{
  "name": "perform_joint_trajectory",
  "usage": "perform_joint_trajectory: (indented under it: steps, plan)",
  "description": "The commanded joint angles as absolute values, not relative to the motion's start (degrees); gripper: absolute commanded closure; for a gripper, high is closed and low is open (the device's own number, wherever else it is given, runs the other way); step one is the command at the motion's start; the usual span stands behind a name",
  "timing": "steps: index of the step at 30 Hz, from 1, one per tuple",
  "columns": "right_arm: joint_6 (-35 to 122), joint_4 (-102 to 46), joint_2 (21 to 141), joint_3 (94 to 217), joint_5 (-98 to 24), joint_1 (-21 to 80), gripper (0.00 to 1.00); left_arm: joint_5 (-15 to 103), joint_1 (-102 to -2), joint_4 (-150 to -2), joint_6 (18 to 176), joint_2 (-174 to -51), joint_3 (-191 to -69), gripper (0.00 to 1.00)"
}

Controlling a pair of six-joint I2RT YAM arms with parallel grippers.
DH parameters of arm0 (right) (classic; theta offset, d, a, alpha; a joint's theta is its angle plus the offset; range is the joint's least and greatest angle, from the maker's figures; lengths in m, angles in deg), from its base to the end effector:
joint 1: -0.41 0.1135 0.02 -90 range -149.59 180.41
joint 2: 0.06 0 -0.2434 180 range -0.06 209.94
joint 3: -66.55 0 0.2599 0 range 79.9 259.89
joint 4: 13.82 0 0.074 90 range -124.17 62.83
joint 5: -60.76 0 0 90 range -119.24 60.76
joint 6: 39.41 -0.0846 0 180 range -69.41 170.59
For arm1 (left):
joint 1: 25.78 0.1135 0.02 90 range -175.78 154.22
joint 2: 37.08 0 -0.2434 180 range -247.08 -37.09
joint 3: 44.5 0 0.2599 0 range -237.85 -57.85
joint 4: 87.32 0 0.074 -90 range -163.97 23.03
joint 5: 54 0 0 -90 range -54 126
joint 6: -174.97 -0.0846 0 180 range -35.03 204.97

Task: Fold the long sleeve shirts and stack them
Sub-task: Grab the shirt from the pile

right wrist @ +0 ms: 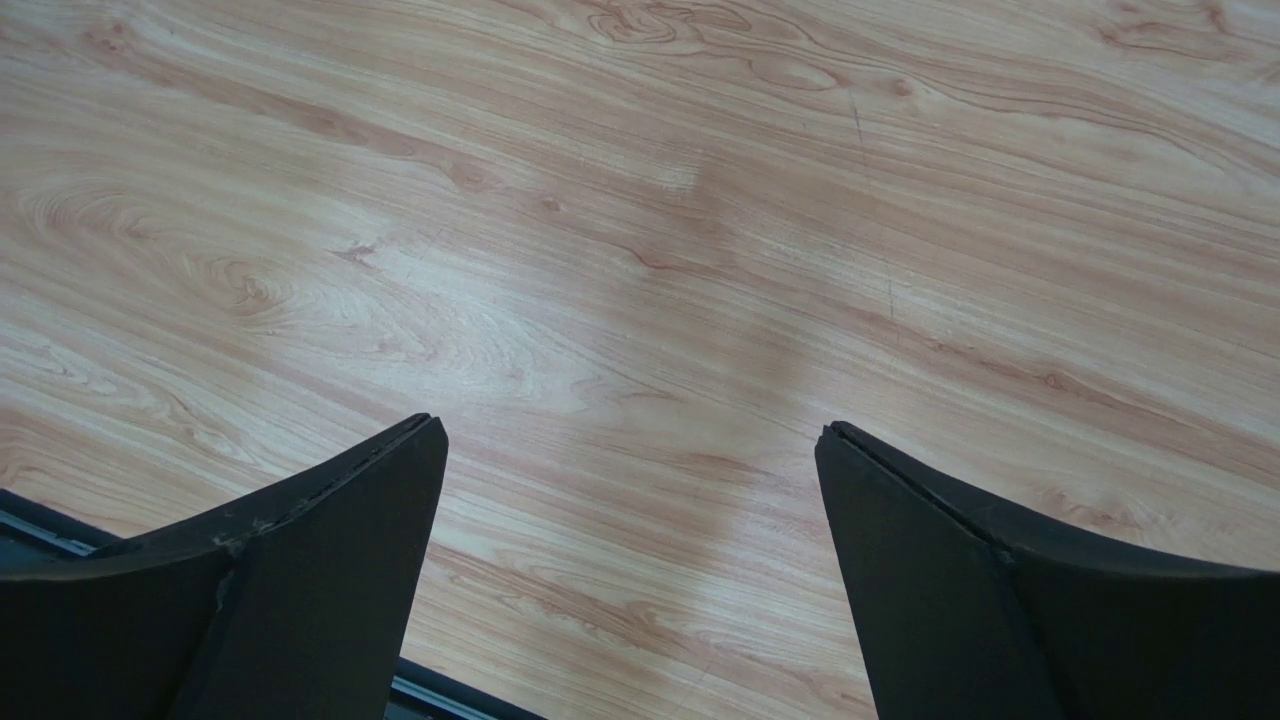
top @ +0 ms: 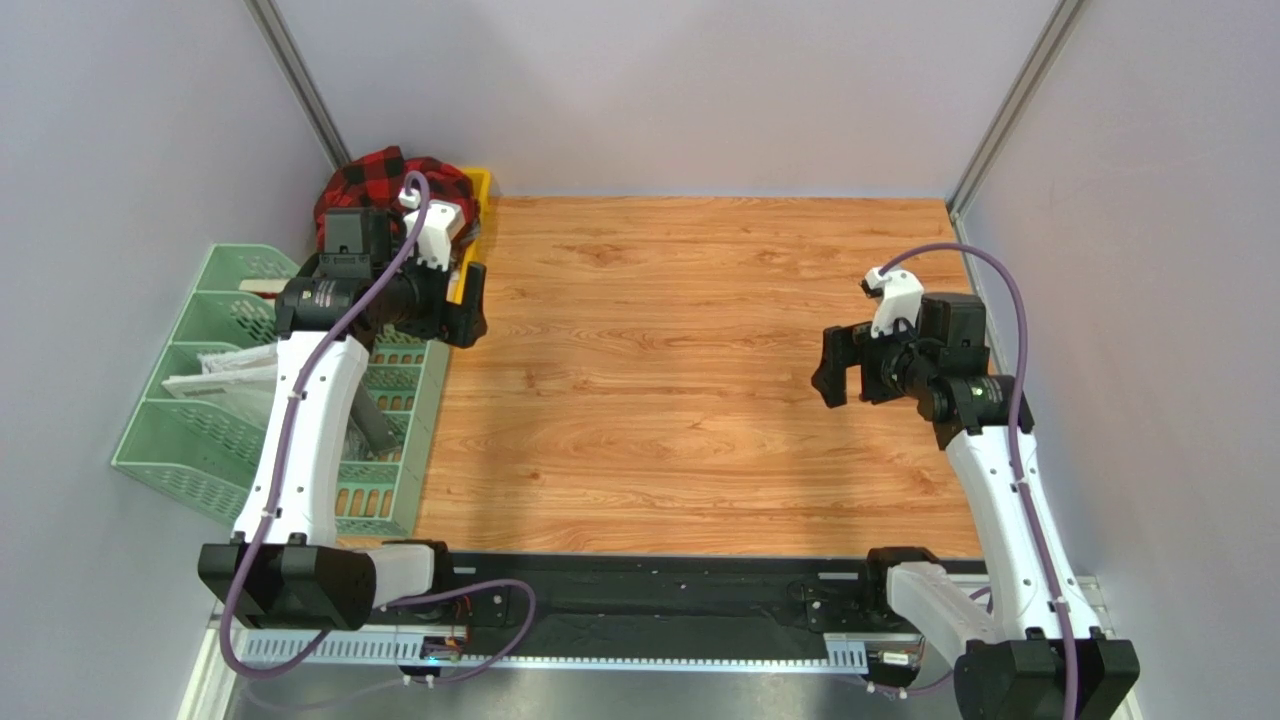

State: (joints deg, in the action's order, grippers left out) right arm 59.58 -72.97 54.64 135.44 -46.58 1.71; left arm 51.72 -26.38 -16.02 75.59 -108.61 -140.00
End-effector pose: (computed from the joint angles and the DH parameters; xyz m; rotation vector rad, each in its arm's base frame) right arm 0.2402 0.0307 0.2665 -0.3548 2.3015 0.2890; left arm 0.2855 -0.0259 0.3357 0.3332 2.3483 -0.2552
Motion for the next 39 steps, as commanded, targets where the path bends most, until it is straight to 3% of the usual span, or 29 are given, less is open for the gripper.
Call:
perform_joint_trajectory:
  steps: [1,7,13,23,30,35,38,39]
  plan:
    - [60.78,-73.22,55.31,138.34,-49.19,1.20,0.00,50.50,-26.13,-17.02,74.95,-106.17,-142.31,0.01]
    - [61.13,-74.27,57.07,139.13,-50.33,1.20,0.00,44.97,-26.13,-16.67,73.64,-111.34,-147.75,0.01]
    - [61.31,-74.80,58.92,139.22,-50.86,1.11,0.00,40.22,-24.91,-23.52,71.97,-125.74,-159.78,0.01]
    - [62.01,-75.51,61.37,139.48,-50.33,0.94,0.00,37.59,-19.81,-22.91,73.73,-160.97,-195.53,0.01]
    - [62.28,-75.33,64.10,140.27,-49.98,1.03,0.00,34.77,-17.87,-28.18,73.02,-172.78,-199.70,0.03]
    - [62.63,-75.33,64.81,140.28,-51.03,-0.73,0.01,38.54,-16.81,-28.71,76.62,-174.55,-203.74,0.47]
    - [62.63,-75.33,64.72,140.28,-51.74,-0.73,0.02,43.37,-16.90,-29.24,77.24,-171.04,-204.45,0.93]
    - [62.54,-75.33,64.46,140.45,-51.74,-0.82,0.03,44.51,-16.81,-29.15,78.02,-169.64,-204.54,1.00]
